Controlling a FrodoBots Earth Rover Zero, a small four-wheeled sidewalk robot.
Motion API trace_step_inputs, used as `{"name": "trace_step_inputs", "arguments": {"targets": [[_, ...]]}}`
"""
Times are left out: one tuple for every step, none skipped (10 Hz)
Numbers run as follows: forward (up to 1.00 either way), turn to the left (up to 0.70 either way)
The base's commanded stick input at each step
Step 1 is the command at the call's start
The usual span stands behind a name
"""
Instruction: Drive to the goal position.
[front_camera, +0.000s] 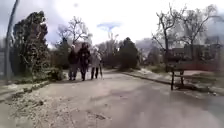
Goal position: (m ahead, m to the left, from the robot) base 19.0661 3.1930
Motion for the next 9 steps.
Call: {"name": "trace_step_inputs", "arguments": {"targets": [[0.7,0.0],[0.7,0.0],[0.7,0.0],[0.7,0.0],[0.7,0.0],[0.7,0.0],[0.7,0.0],[0.7,0.0],[0.7,0.0]]}}
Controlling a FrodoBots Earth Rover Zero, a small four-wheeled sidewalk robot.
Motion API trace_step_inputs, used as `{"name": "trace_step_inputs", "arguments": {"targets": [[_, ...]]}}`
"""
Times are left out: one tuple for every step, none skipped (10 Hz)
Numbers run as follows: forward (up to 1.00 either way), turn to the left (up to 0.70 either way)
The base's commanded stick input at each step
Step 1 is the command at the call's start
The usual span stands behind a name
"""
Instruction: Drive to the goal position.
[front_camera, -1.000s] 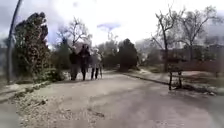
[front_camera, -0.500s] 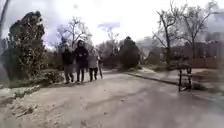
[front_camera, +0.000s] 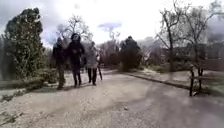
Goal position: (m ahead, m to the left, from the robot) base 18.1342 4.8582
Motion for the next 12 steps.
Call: {"name": "trace_step_inputs", "arguments": {"targets": [[0.7,0.0],[0.7,0.0],[0.7,0.0],[0.7,0.0],[0.7,0.0],[0.7,0.0],[0.7,0.0],[0.7,0.0],[0.7,0.0],[0.7,0.0],[0.7,0.0],[0.7,0.0]]}}
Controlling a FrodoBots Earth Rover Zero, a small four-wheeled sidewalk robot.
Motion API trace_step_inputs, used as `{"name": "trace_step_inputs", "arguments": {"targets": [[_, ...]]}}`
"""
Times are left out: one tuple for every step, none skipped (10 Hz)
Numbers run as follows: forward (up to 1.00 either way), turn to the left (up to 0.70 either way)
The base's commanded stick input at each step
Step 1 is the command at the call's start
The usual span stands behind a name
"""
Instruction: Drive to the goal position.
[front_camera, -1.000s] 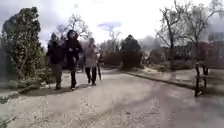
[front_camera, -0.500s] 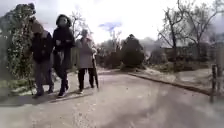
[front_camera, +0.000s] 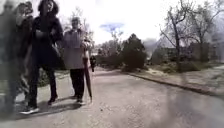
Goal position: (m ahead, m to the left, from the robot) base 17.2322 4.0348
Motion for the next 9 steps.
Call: {"name": "trace_step_inputs", "arguments": {"targets": [[0.7,0.0],[0.7,0.0],[0.7,0.0],[0.7,0.0],[0.7,0.0],[0.7,0.0],[0.7,0.0],[0.7,0.0],[0.7,0.0]]}}
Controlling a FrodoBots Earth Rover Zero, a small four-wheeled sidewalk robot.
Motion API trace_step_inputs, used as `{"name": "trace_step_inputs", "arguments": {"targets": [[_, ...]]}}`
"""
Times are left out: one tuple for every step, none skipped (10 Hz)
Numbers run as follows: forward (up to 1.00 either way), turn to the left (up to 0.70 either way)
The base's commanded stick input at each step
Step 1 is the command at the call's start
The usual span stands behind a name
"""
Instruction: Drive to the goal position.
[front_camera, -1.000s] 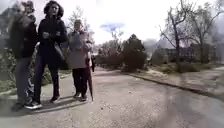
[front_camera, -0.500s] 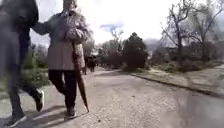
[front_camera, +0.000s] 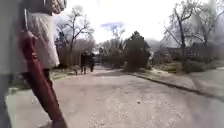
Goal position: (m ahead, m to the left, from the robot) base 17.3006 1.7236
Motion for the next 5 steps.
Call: {"name": "trace_step_inputs", "arguments": {"targets": [[0.7,0.0],[0.7,0.0],[0.7,0.0],[0.7,0.0],[0.7,0.0]]}}
